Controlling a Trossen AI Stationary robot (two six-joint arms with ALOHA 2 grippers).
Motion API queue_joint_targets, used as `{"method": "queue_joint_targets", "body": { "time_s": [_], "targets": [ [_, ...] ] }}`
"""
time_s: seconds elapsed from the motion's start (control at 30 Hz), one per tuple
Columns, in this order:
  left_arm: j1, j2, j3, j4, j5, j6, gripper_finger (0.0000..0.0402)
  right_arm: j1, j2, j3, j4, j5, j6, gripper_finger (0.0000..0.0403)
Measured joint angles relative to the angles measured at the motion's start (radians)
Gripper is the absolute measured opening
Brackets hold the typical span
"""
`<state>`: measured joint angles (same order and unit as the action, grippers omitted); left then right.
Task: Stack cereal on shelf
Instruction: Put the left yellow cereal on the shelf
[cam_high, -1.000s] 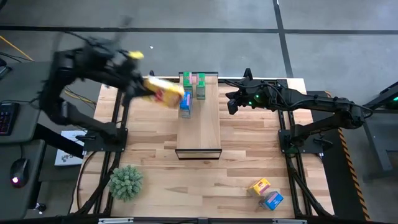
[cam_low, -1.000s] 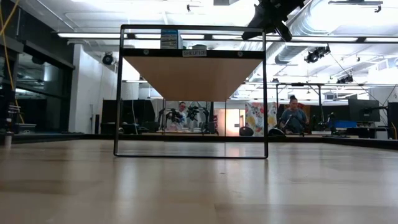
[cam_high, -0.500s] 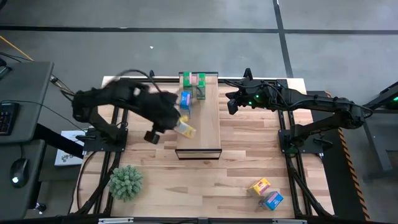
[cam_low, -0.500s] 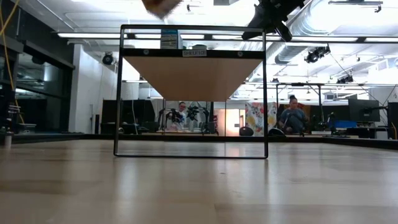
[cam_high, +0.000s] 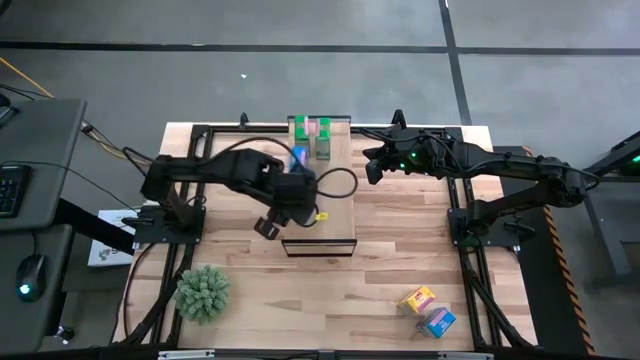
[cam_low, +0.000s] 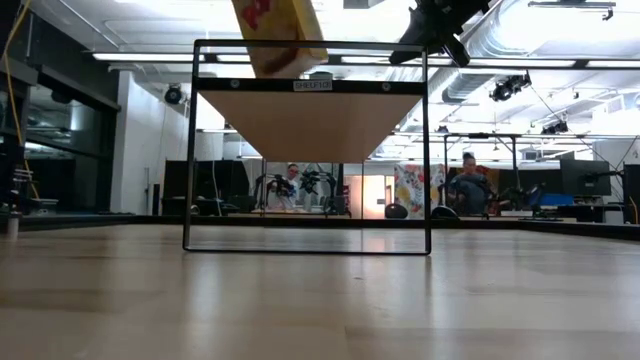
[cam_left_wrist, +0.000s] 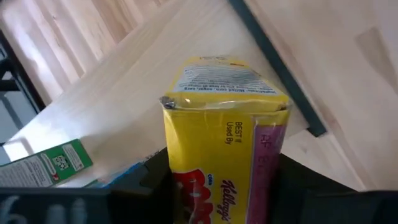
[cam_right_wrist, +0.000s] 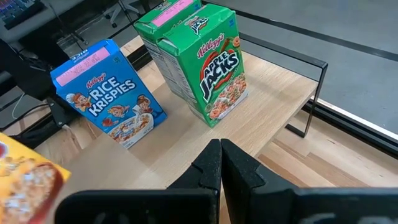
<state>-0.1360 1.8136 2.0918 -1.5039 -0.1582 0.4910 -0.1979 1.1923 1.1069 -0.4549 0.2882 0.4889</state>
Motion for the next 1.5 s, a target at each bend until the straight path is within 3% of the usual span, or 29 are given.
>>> {"method": "queue_joint_targets", "body": {
  "time_s": [0.63, 0.87, 1.13, 1.33, 1.5],
  "targets": [
    [0.014, 0.005, 0.002, 0.012, -0.034, -0.054, 0.0262, 0.0, 0.0, 0.0, -0.005, 0.021, 0.0, 0.0],
    [0.014, -0.007, 0.025, 0.005, -0.063, -0.035, 0.0267, 0.0, 0.0, 0.0, -0.005, 0.025, 0.0, 0.0],
    [0.014, -0.016, 0.163, -0.009, -0.074, -0.071, 0.0266, 0.0, 0.0, 0.0, 0.008, 0.001, -0.012, 0.0],
    [0.019, -0.106, 0.18, -0.007, -0.068, -0.348, 0.0221, 0.011, 0.0, -0.015, 0.04, -0.152, -0.1, 0.0],
    [0.011, -0.263, 0.027, 0.056, -0.172, -0.606, 0.0102, 0.037, 0.0, -0.096, 0.187, -0.257, -0.105, 0.0]
  ]
}}
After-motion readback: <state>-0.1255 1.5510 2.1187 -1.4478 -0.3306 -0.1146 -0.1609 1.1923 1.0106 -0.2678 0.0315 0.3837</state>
